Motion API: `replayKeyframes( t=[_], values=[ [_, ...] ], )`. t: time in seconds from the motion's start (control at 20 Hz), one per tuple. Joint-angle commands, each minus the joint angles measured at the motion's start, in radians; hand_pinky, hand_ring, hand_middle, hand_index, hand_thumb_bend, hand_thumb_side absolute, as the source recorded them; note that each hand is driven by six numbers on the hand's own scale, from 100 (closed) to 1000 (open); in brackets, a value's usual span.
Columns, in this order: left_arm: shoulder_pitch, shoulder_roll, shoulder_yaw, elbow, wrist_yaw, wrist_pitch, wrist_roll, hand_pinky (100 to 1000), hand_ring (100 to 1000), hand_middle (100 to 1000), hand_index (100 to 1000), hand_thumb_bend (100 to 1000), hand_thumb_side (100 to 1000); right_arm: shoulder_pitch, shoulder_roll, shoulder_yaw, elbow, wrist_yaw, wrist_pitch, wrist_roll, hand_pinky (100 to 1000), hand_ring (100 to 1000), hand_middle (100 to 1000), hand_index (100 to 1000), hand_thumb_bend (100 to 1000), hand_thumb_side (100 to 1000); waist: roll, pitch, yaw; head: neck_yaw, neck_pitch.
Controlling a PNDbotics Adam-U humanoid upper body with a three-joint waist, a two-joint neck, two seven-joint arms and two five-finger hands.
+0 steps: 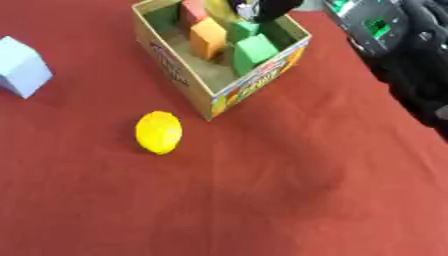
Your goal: Pick up objects on the table and place them in the box.
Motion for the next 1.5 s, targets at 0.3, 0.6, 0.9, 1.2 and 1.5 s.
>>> replayKeyframes(
  t=[0.3, 0.6, 0.9, 1.2, 1.5],
  values=[
    [-0.015, 0.025, 0.002, -0.015, 0.005, -0.002, -0.005, 750, 562, 541, 804, 100, 522, -0.015, 0.013, -0.015, 0.085, 0.05, -0.137, 0.013, 845, 801, 618, 773, 167, 112, 0.011, -0.017, 0.001, -0.002, -0.014],
    [-0.015, 0.025, 0.001, -0.015, 0.005, -0.001, -0.006, 750, 563, 541, 803, 100, 521, -0.015, 0.019, -0.019, 0.112, 0.114, -0.158, 0.053, 867, 882, 785, 871, 328, 129, 0.014, -0.021, 0.0, -0.001, -0.01],
    [-0.013, 0.026, 0.001, -0.015, 0.002, 0.0, -0.006, 750, 563, 541, 803, 100, 519, -0.02, 0.019, -0.031, 0.108, 0.202, -0.126, 0.105, 899, 932, 846, 924, 372, 100, 0.016, -0.031, -0.004, 0.002, -0.003],
    [0.0, 0.028, 0.004, -0.015, -0.001, 0.003, -0.004, 750, 564, 541, 803, 100, 514, -0.015, -0.009, -0.041, 0.043, 0.159, -0.089, 0.106, 881, 900, 802, 898, 236, 118, 0.023, -0.05, -0.015, 0.015, 0.014],
    [0.009, 0.051, 0.01, -0.015, -0.016, 0.014, -0.001, 751, 564, 542, 803, 100, 499, 0.074, -0.195, -0.073, -0.226, -0.048, 0.006, 0.083, 865, 866, 776, 875, 100, 100, 0.035, -0.068, -0.04, 0.048, 0.033]
  ],
)
